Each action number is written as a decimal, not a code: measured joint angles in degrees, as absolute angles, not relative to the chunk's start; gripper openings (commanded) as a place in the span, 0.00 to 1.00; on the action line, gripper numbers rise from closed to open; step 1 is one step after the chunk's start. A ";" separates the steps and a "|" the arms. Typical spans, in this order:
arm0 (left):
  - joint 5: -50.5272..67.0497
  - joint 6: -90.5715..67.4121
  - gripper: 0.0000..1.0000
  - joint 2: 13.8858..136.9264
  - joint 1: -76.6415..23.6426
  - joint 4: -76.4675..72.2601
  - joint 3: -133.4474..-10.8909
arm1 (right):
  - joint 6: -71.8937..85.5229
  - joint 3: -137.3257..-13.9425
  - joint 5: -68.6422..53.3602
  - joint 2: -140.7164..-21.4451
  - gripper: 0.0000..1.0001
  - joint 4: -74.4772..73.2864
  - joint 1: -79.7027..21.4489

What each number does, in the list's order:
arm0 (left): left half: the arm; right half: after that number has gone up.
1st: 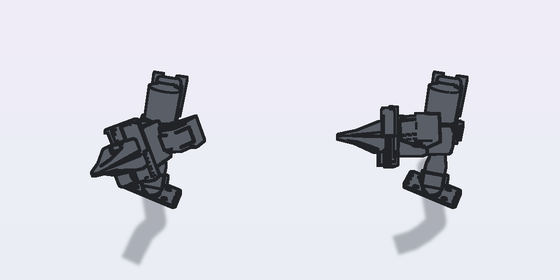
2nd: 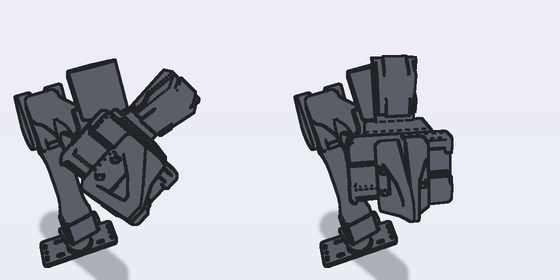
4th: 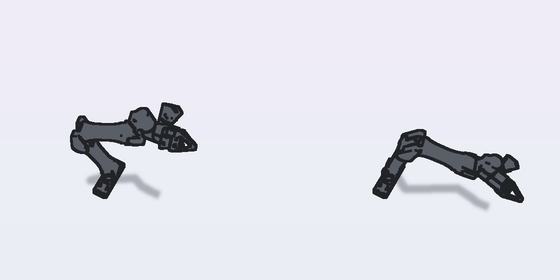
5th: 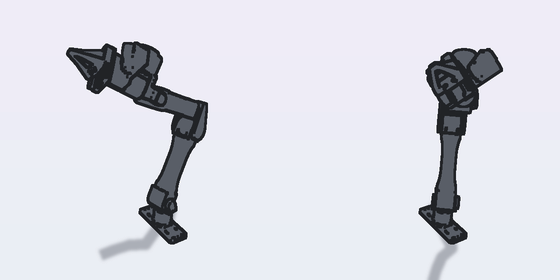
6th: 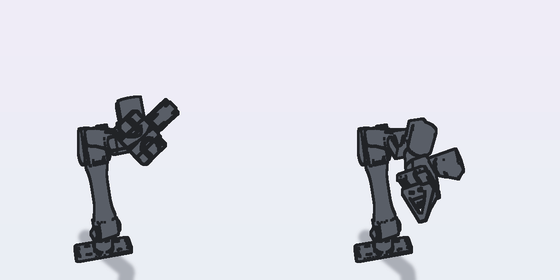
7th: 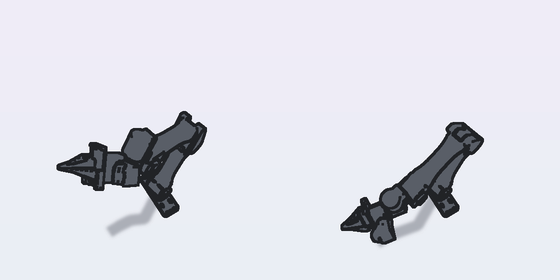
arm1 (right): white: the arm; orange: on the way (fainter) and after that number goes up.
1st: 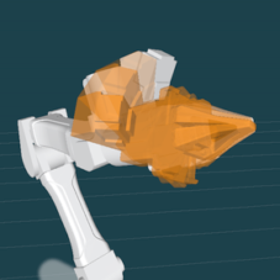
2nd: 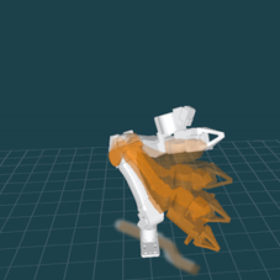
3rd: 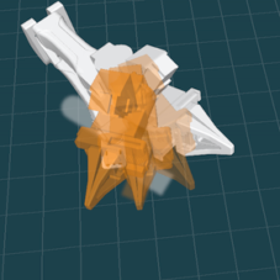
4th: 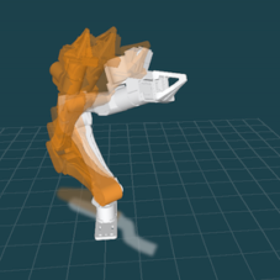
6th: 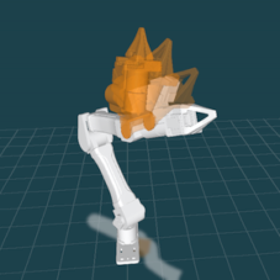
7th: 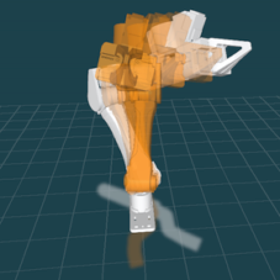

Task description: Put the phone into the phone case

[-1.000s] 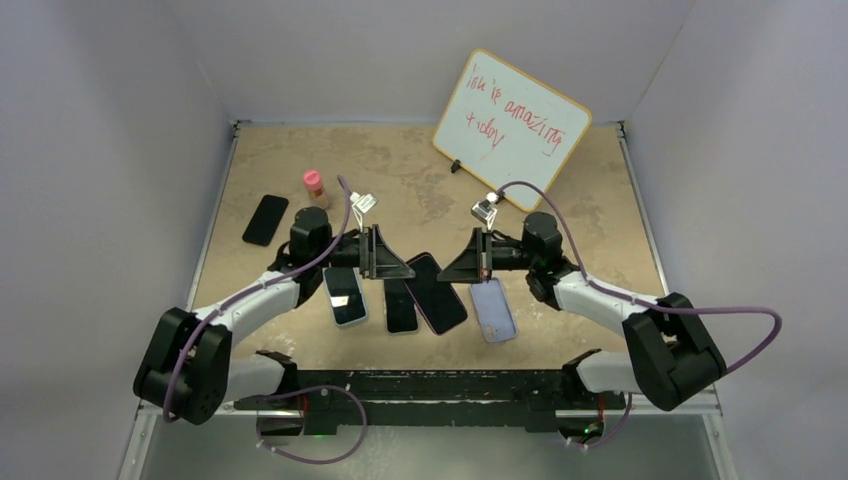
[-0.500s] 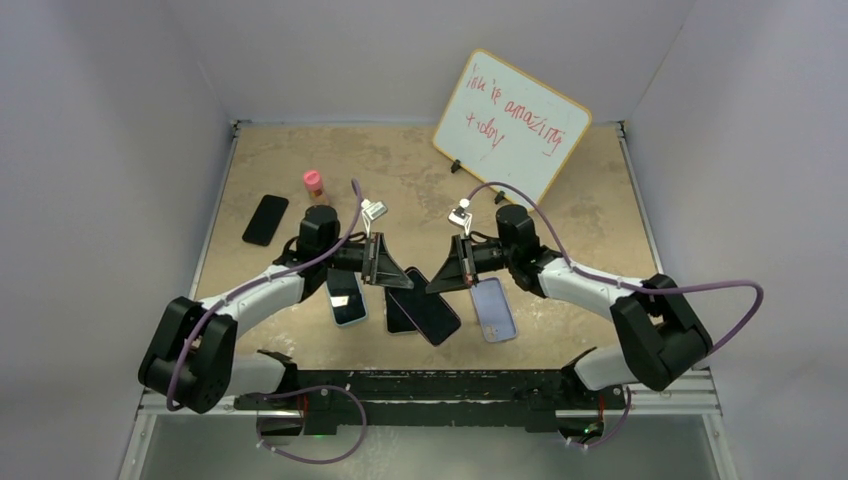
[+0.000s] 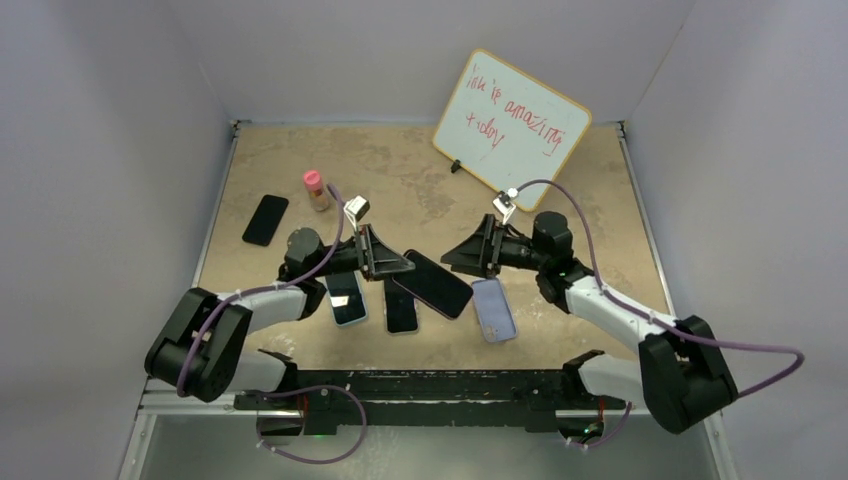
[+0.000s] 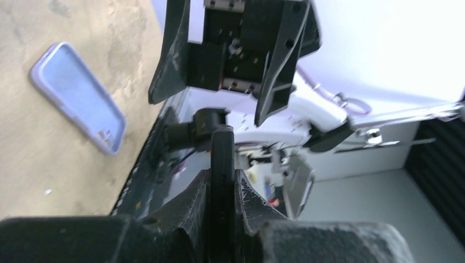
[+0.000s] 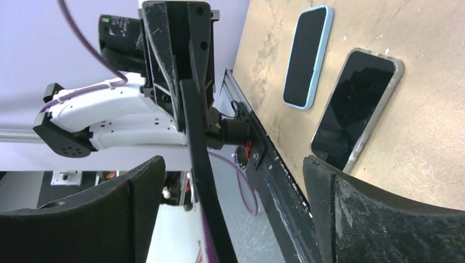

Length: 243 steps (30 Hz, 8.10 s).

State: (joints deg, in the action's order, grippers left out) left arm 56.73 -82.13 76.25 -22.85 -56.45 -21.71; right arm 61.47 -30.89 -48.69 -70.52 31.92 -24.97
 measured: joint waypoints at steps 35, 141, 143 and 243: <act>41.89 -107.96 0.34 87.96 -21.39 -83.50 -17.80 | 86.98 -15.35 -38.24 -58.54 0.00 59.29 -22.92; 51.86 -68.29 0.00 64.40 -20.75 -39.27 -26.46 | 66.70 -25.43 -34.22 -56.42 0.29 26.92 -28.42; 51.75 -67.55 0.00 64.36 -20.73 -37.41 -26.46 | 66.59 -25.67 -34.48 -56.69 0.13 27.40 -28.49; 6.94 -20.56 0.88 70.35 -1.91 16.73 -44.23 | 45.78 -31.51 -21.85 -65.23 0.96 9.76 -20.08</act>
State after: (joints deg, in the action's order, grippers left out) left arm 6.94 -20.56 70.35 -1.91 16.73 -44.23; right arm 45.78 -31.51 -21.85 -65.23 9.76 -20.08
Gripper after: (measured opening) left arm 0.879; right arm 0.971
